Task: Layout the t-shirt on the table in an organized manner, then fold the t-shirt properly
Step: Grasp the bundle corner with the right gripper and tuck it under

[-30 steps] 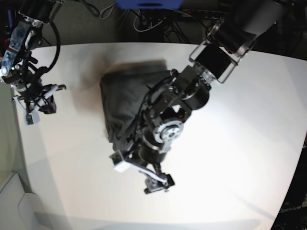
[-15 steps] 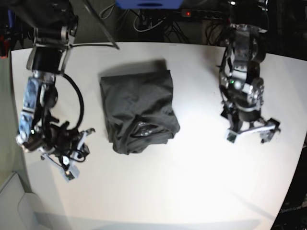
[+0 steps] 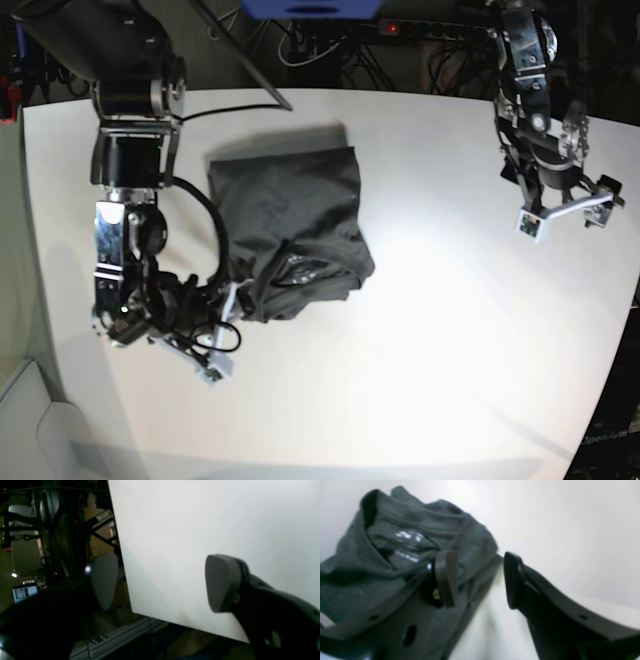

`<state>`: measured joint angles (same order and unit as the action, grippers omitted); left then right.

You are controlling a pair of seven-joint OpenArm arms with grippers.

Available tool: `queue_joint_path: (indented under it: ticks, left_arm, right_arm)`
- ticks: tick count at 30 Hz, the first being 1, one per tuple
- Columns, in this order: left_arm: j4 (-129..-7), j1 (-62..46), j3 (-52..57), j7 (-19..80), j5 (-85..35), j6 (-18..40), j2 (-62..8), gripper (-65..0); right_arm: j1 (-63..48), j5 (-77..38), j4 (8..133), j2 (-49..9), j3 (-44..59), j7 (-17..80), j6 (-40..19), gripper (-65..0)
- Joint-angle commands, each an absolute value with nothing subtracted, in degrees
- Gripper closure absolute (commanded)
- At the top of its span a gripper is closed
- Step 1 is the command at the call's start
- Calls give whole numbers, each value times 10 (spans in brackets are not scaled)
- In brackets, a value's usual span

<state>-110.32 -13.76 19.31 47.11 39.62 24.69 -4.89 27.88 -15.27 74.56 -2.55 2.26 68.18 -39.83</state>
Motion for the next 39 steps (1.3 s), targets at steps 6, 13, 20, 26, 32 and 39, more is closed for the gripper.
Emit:
queue_joint_path:
  ticks: [6,13,20,26,32,39]
  left_arm:
    - [-1114,-146,195,465,402,244,-51,-532]
    - [-1114,-147,195,465,402,244,-51,-532]
    - [-1114,-147,195,465,401,244,-51,-532]
    - [-1114,-148,195,465,401,244,-51,-532]
    - [-1114,-148,195,465,401,244,-51,-532]
    - [-1114,-148,194,465,401,244,-51,-532]
  right_arm:
    - [308,-156,653,-23,14,597,-400,-309]
    - [320,-155,597,-30,14,547,-400,-306]
    - [306,-155,596,-32,14,509,-400,-106]
    - [294,-155,596,-32,12,510,-400,0]
    - [291,-158,598,-45,17,512,-400,0]
    - [280,-158,669,-69,19,515,-400,0]
